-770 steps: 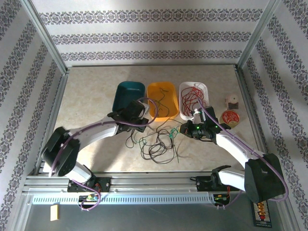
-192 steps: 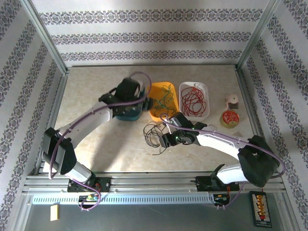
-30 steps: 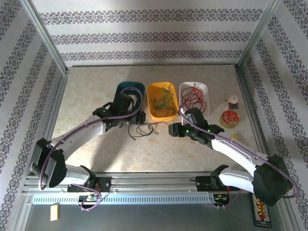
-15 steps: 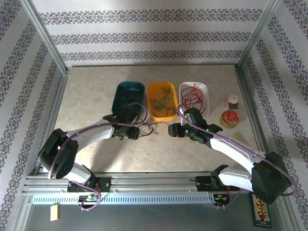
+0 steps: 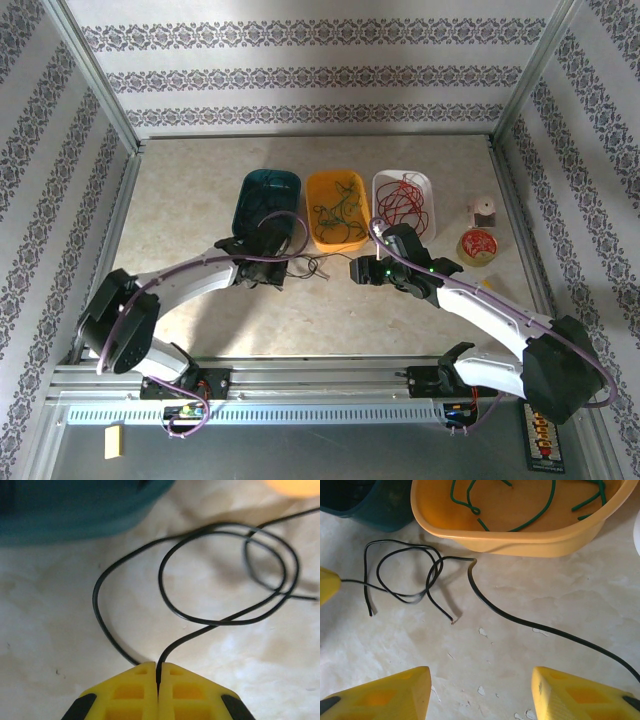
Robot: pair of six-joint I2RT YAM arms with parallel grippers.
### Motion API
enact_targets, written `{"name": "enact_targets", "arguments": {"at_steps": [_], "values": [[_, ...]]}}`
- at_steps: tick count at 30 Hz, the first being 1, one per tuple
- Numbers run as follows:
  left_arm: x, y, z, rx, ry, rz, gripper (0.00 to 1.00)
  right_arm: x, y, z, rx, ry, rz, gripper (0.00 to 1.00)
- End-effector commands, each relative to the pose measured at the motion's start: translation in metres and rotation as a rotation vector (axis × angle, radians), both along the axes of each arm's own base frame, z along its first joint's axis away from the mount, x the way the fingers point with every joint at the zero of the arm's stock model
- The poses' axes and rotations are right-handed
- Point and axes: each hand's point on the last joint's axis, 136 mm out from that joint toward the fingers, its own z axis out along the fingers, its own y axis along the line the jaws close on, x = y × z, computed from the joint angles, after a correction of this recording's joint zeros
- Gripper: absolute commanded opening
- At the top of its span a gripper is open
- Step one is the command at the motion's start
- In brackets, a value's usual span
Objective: Untangle the cables
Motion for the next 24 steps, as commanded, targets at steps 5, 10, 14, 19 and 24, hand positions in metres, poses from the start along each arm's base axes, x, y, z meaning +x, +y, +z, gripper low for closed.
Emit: {"name": "enact_targets", "arguments": {"at_steps": [5,10,14,19,24], "values": [[0.017,-0.026,0.137,-0.225,-0.487,-0.132,0.00,0.005,-0.005,0.011,0.008,-0.045,-0.021,0.56],[0.011,-0.024,0.204,-0.340,-0.639,-0.144,0.00,0.007,-0.005,0.010,0.012,-0.042,-0.029,0.56],[0.015,-0.017,0.237,-0.375,-0.718,-0.095,0.00,0.009,-0.003,0.012,0.015,-0.043,-0.023,0.56],[0.034,0.009,0.271,-0.332,-0.827,0.037,0.00,0.009,-0.002,0.013,0.017,-0.045,-0.020,0.56],[0.059,0.047,0.278,-0.257,-0.859,0.201,0.00,0.008,-0.002,0.014,0.021,-0.043,-0.018,0.56]]}}
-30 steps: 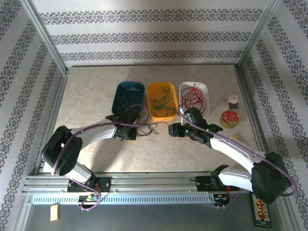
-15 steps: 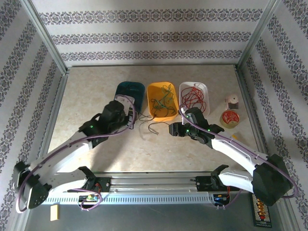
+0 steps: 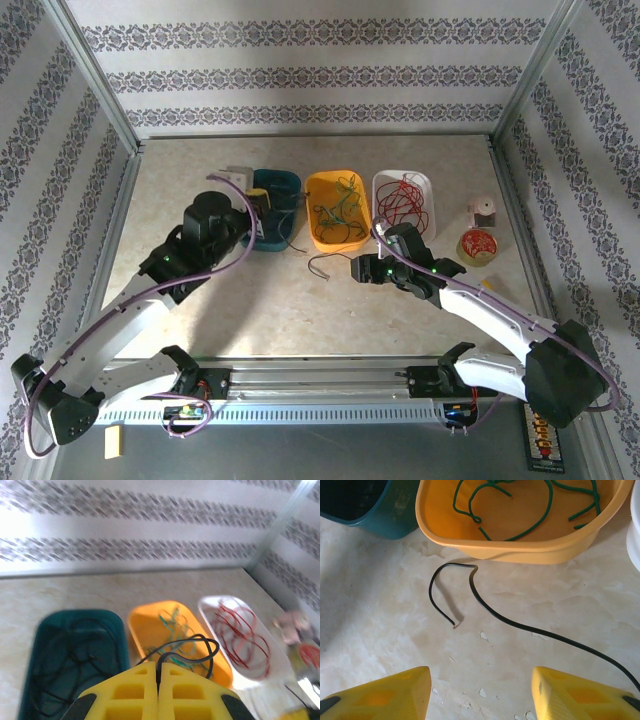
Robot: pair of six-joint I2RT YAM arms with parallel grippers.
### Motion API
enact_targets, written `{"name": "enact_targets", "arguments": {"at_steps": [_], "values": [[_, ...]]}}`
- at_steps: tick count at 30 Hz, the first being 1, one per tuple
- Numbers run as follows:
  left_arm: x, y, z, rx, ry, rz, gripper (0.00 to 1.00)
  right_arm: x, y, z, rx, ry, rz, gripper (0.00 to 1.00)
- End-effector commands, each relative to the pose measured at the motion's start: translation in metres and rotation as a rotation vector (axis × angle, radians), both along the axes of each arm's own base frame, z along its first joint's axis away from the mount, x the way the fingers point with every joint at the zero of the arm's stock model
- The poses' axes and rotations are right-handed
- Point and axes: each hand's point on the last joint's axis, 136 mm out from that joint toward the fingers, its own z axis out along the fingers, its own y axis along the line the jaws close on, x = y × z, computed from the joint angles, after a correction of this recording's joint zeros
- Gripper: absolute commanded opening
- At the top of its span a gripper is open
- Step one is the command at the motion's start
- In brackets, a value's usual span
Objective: Untangle the cables
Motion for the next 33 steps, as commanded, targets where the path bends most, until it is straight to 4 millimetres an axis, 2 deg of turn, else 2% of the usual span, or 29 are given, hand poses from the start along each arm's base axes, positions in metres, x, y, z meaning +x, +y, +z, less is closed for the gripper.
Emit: {"name": "enact_targets", "arguments": {"at_steps": [1,4,8,13,17,18,19,21,22,24,26,28,29,31,33], "values": [[0.021,0.033,0.018,-0.010,-0.063,0.153,0.00,0.006,-0.001,0.006,0.008,-0.022,-0.013,0.56],[0.036,0.049,0.013,-0.025,-0.065,0.210,0.00,0.005,-0.002,0.005,0.006,-0.022,-0.015,0.56],[0.062,0.060,-0.008,0.008,-0.041,0.252,0.00,0.003,-0.002,0.005,0.009,-0.019,-0.013,0.56],[0.105,0.075,-0.067,0.008,0.086,0.311,0.00,0.004,-0.002,0.008,0.010,-0.027,-0.017,0.56],[0.123,0.053,-0.106,0.050,0.178,0.206,0.00,0.003,-0.004,0.009,0.005,-0.029,-0.023,0.56],[0.125,0.048,-0.114,0.052,0.202,0.181,0.05,0.003,-0.005,0.008,0.003,-0.030,-0.026,0.56],[0.125,0.044,-0.118,0.055,0.224,0.164,0.20,0.003,-0.006,0.008,0.002,-0.032,-0.032,0.56],[0.121,0.038,-0.116,0.097,0.214,0.137,0.62,0.003,-0.010,0.008,-0.001,-0.036,-0.053,0.56],[0.116,0.031,-0.113,0.137,0.190,0.117,0.76,0.003,-0.012,0.007,0.000,-0.035,-0.064,0.56],[0.103,0.009,-0.106,0.234,0.135,0.040,0.92,0.006,-0.018,0.005,0.009,-0.030,-0.096,0.56],[0.086,-0.020,-0.102,0.310,0.097,-0.060,0.95,0.009,-0.027,0.002,0.024,-0.011,-0.147,0.56],[0.063,-0.055,-0.109,0.341,0.088,-0.222,0.95,0.013,-0.035,0.000,0.052,0.011,-0.183,0.56],[0.055,-0.066,-0.113,0.351,0.092,-0.270,0.96,0.014,-0.037,-0.002,0.058,0.020,-0.194,0.56],[0.040,-0.083,-0.126,0.347,0.128,-0.343,0.96,0.015,-0.040,-0.008,0.041,0.042,-0.183,0.57],[0.037,-0.085,-0.134,0.310,0.150,-0.326,0.96,0.013,-0.039,-0.015,0.009,0.070,-0.154,0.59]]}}
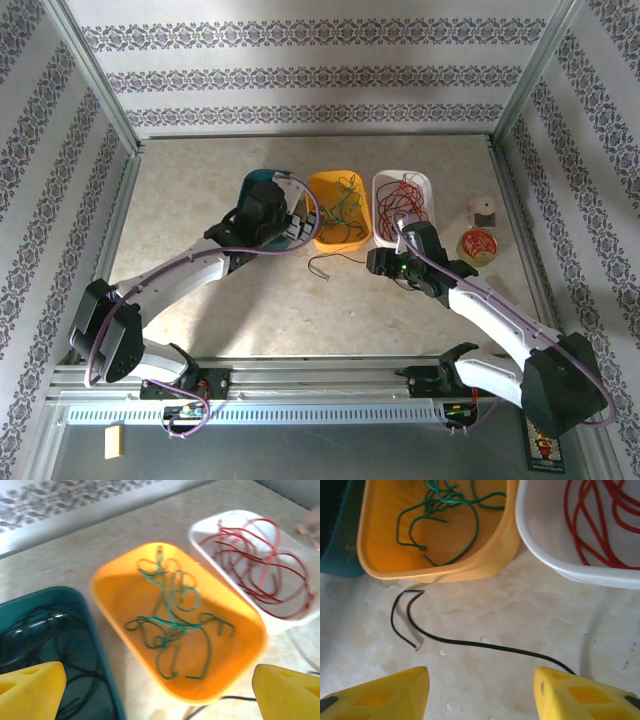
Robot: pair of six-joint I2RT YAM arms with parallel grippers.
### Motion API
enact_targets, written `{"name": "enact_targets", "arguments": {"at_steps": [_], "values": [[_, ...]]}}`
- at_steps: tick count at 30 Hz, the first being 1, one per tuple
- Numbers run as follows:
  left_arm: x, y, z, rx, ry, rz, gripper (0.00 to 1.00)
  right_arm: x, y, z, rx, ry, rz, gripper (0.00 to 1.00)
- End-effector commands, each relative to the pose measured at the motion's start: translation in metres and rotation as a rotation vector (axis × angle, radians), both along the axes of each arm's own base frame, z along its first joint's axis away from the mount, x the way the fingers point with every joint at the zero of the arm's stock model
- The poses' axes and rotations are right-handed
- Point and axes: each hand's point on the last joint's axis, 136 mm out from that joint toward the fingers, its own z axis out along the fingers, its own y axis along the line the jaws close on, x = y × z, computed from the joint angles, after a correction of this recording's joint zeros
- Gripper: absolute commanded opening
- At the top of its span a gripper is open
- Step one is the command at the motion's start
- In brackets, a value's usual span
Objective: Untangle the cables
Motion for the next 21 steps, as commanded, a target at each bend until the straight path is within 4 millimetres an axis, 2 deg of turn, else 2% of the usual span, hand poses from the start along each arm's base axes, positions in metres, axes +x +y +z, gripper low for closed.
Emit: {"name": "enact_targets", "arguments": {"at_steps": [1,7,16,21], "values": [[-0.010,0.001,-0.020,-0.006,0.040,-0.012,0.96,-0.004,0.007,-0.009,-0.006,0.052,0.058,0.60],[-0.006,0.020,-0.028,-0.077,0.061,0.143,0.96,0.000,0.021,-0.022,-0.041,0.097,0.141,0.65],[-0.002,0.047,-0.023,-0.100,0.065,0.238,0.96,0.016,0.025,-0.048,-0.345,0.122,0.246,0.69],[-0.002,0.050,-0.019,-0.120,0.064,0.246,0.96,0.028,0.030,-0.060,-0.426,0.136,0.256,0.68]]}}
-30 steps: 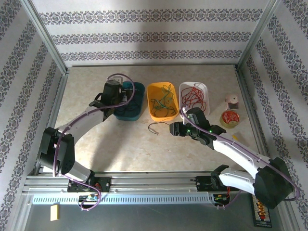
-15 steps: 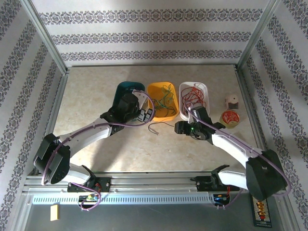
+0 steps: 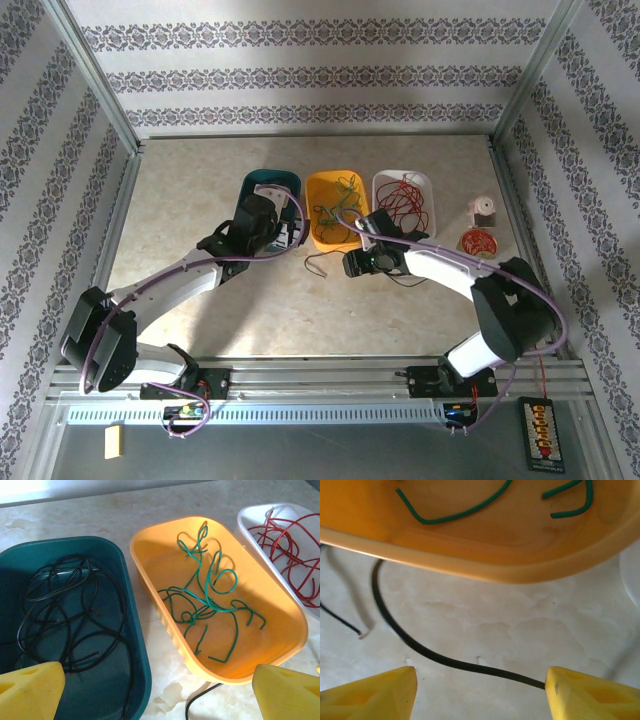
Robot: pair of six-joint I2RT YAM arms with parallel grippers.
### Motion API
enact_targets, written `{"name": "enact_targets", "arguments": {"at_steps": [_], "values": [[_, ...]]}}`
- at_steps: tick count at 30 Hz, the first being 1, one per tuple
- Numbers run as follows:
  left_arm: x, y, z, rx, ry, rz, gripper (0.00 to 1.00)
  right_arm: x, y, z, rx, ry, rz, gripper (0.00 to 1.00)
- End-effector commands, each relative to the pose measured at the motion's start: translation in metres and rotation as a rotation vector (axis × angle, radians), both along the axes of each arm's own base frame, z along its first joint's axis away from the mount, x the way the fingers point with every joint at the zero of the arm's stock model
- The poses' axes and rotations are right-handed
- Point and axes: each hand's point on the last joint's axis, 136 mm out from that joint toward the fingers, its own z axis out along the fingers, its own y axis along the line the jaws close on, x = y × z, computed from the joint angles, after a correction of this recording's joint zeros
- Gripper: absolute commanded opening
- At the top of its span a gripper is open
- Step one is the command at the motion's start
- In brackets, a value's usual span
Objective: Untangle the cables
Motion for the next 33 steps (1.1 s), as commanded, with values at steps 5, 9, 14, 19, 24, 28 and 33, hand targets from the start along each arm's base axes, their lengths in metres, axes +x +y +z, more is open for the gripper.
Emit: {"name": "enact_targets", "arguments": {"at_steps": [5,9,14,19,24,28,33], "values": [[0.001,0.005,0.010,-0.055,-0.022,0.040,0.96,0.017,-0.001,-0.011,-0.145,-0.019,0.022,0.66],[0.001,0.006,0.012,-0.064,-0.022,0.046,0.96,0.025,0.000,-0.009,-0.158,-0.050,0.006,0.57],[0.001,0.007,0.013,-0.069,-0.019,0.056,0.96,0.011,0.004,0.004,-0.099,-0.053,-0.001,0.09],[-0.003,-0.008,0.022,-0.132,-0.021,-0.016,0.96,-0.008,0.012,0.054,-0.064,-0.159,0.026,0.00],[-0.016,-0.014,0.042,-0.188,-0.087,-0.095,0.98,-0.004,0.035,0.116,0.116,-0.244,0.022,0.00],[-0.014,0.035,0.051,-0.154,-0.165,0.144,0.98,0.015,0.068,0.155,0.239,-0.293,0.055,0.00],[-0.032,0.115,0.052,-0.098,-0.221,0.519,0.97,0.053,0.119,0.187,0.361,-0.325,0.106,0.00]]}}
